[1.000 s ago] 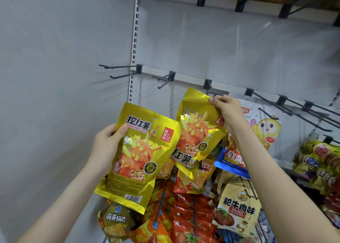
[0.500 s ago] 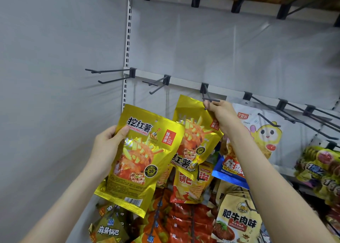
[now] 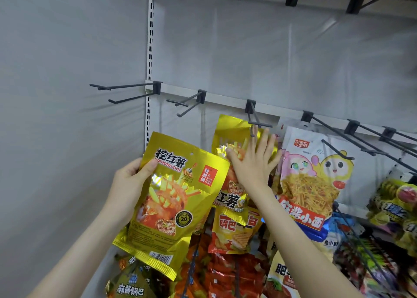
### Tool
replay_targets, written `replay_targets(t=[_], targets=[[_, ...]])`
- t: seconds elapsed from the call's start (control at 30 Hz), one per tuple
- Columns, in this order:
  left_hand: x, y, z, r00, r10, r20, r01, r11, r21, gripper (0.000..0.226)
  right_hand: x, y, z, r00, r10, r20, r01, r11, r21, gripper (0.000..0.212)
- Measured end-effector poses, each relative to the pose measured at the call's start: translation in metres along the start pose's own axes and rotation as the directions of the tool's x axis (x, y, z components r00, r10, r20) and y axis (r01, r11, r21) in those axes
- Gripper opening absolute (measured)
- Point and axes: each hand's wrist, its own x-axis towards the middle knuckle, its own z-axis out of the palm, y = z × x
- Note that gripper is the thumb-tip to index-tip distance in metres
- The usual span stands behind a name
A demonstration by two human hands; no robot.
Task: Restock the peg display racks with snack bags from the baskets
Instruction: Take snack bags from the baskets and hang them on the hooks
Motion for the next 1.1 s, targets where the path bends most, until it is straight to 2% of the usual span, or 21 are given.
replay_targets(t=[0.1, 0.3, 0.43, 0.5, 0.57, 0.63, 0.67, 0.7, 0.8, 0.87, 0.93, 1.03, 1.07, 1.1], targets=[[-0.001, 0.002, -0.003, 1.000, -0.004, 0.001, 0.004, 1.000, 0.001, 0.020, 0.022, 0.000, 0.011, 0.990, 0.060, 0.128, -0.054, 0.997, -0.048, 0.089], [-0.009, 0.006, -0.013, 0.998, -0.017, -0.052, 0.014, 0.998, -0.060, 0.019, 0.039, -0.008, 0.011, 0.982, 0.081, 0.171, -0.078, 0.997, -0.022, 0.091], [-0.017, 0.011, -0.022, 0.984, 0.014, -0.179, -0.037, 0.992, -0.123, 0.020, 0.009, -0.024, -0.006, 0.976, 0.106, 0.190, -0.145, 0.967, 0.210, 0.083], [-0.020, 0.012, -0.027, 0.967, 0.031, -0.253, -0.063, 0.991, -0.117, 0.025, -0.013, -0.037, -0.021, 0.981, 0.107, 0.160, -0.154, 0.934, 0.323, 0.070], [-0.023, 0.015, -0.031, 0.949, 0.078, -0.304, -0.103, 0.993, -0.065, 0.032, -0.033, -0.050, -0.043, 0.987, 0.054, 0.151, -0.123, 0.860, 0.495, 0.047], [-0.030, 0.018, -0.031, 0.920, 0.179, -0.348, -0.172, 0.984, 0.052, 0.036, -0.053, -0.069, -0.072, 0.968, -0.053, 0.246, -0.137, 0.711, 0.690, 0.021], [-0.035, 0.020, -0.028, 0.902, 0.241, -0.357, -0.204, 0.969, 0.138, 0.037, -0.064, -0.080, -0.088, 0.941, -0.133, 0.310, -0.160, 0.635, 0.756, 0.014], [-0.041, 0.021, -0.024, 0.886, 0.302, -0.352, -0.234, 0.946, 0.224, 0.035, -0.074, -0.091, -0.103, 0.895, -0.223, 0.387, -0.207, 0.560, 0.802, 0.016], [-0.062, 0.018, -0.007, 0.859, 0.469, -0.207, -0.345, 0.828, 0.443, 0.017, -0.091, -0.117, -0.124, 0.693, -0.443, 0.568, -0.459, 0.336, 0.822, 0.054], [-0.068, 0.008, -0.004, 0.831, 0.552, -0.072, -0.415, 0.700, 0.581, 0.013, -0.094, -0.124, -0.126, 0.652, -0.477, 0.590, -0.569, 0.206, 0.796, 0.064], [-0.066, -0.002, -0.007, 0.795, 0.605, 0.051, -0.473, 0.564, 0.677, 0.020, -0.095, -0.126, -0.119, 0.714, -0.428, 0.554, -0.541, 0.165, 0.825, 0.052], [-0.063, -0.009, -0.008, 0.771, 0.607, 0.194, -0.538, 0.457, 0.709, 0.031, -0.100, -0.124, -0.107, 0.846, -0.288, 0.450, -0.406, 0.200, 0.892, 0.008], [-0.064, -0.010, -0.007, 0.768, 0.590, 0.249, -0.560, 0.429, 0.709, 0.038, -0.102, -0.123, -0.105, 0.871, -0.217, 0.441, -0.396, 0.222, 0.891, 0.008], [-0.065, -0.010, -0.006, 0.768, 0.561, 0.310, -0.583, 0.409, 0.702, 0.045, -0.103, -0.121, -0.100, 0.892, -0.130, 0.433, -0.389, 0.265, 0.882, 0.018]])
